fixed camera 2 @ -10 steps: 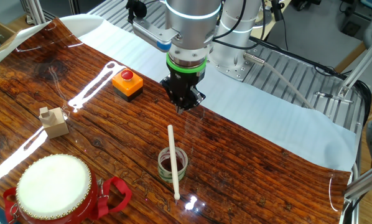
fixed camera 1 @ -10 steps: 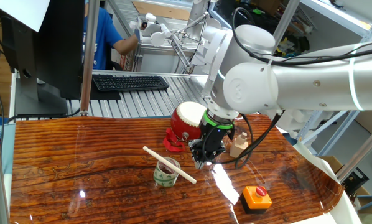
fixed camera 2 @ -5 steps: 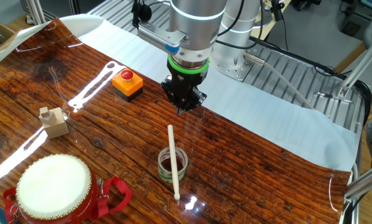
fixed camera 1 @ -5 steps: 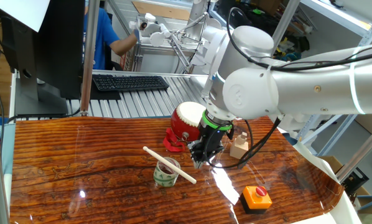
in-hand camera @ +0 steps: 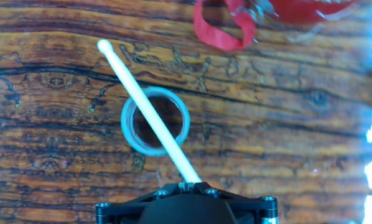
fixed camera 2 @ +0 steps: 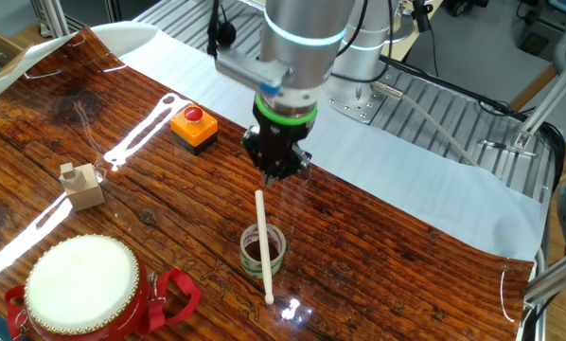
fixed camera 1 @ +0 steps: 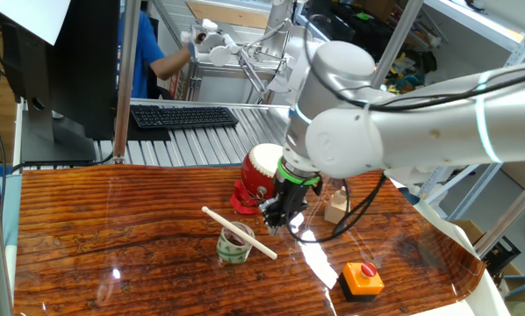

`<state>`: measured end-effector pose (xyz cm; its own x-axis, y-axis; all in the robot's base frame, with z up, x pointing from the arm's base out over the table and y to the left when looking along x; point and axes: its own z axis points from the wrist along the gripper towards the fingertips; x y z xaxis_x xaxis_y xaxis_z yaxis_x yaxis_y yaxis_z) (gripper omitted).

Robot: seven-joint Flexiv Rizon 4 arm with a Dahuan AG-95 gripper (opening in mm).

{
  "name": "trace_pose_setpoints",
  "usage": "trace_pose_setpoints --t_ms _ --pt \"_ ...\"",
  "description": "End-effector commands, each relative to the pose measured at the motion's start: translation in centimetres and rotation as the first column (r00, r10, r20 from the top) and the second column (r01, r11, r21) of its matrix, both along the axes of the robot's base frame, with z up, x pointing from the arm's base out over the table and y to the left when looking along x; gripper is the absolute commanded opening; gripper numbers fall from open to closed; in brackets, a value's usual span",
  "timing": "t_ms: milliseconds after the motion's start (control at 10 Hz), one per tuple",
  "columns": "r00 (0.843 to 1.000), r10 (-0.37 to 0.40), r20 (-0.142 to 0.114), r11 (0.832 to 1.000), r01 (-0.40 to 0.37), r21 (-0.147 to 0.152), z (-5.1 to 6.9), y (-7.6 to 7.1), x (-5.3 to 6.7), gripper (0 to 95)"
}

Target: Play the drum

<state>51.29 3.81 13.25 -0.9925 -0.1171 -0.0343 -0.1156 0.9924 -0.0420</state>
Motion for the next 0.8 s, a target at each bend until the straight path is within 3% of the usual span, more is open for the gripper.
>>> trace_pose_setpoints --t_ms 100,400,500,800 --pt "1.000 0.023 0.001 1.000 -0.023 -0.001 -0.8 0.1 1.2 0.0" --pt "0.999 0.040 0.015 0.999 -0.040 -0.007 -1.3 0.1 2.6 0.0" --pt "0.999 0.038 0.018 0.999 -0.038 -0.021 -1.3 0.1 2.8 0.0" --pt "0.999 0.023 0.029 1.000 -0.023 -0.016 -2.2 0.2 3.0 0.0"
